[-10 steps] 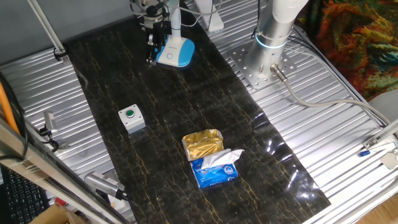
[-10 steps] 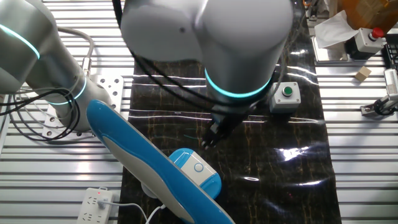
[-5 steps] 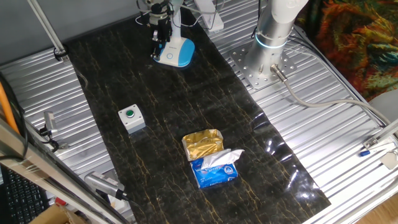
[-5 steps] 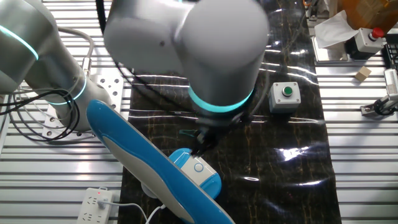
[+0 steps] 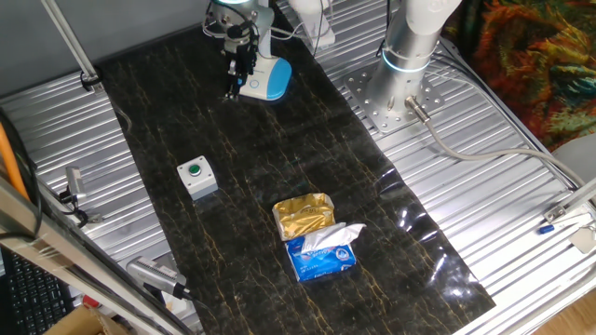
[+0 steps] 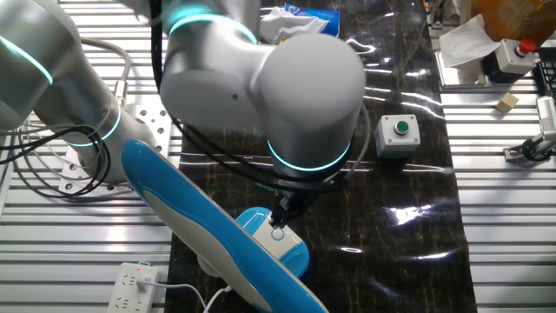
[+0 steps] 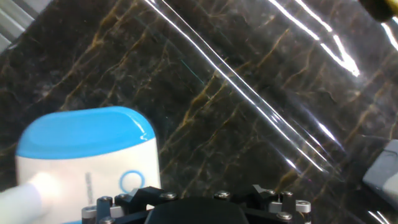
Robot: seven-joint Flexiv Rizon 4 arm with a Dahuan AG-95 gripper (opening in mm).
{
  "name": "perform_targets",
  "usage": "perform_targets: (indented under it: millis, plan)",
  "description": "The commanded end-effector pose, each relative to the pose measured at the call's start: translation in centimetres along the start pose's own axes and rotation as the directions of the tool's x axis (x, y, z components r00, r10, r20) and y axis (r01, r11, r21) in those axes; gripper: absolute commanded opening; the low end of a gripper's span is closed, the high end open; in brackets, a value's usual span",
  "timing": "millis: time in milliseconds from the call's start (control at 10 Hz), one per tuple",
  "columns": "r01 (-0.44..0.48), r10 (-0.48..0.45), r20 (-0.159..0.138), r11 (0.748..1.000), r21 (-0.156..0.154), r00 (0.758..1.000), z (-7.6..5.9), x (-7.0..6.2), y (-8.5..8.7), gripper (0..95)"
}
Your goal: Turn on the desk lamp by pressing the button
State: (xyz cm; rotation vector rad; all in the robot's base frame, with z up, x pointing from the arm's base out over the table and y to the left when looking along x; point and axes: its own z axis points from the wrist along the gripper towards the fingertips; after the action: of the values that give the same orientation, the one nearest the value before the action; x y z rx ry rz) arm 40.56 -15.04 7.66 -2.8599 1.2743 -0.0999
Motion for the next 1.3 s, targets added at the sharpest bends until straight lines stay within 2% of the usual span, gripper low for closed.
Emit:
perform_targets:
  millis: [100,1300]
  plan:
    - [-0.003,0.003,0.016,1.000,0.005,1.000,-3.57,0.01,-0.26,95.0]
    - [-0.006,0.006,0.021,1.000,0.017,1.000,-3.60,-0.04,-0.23,95.0]
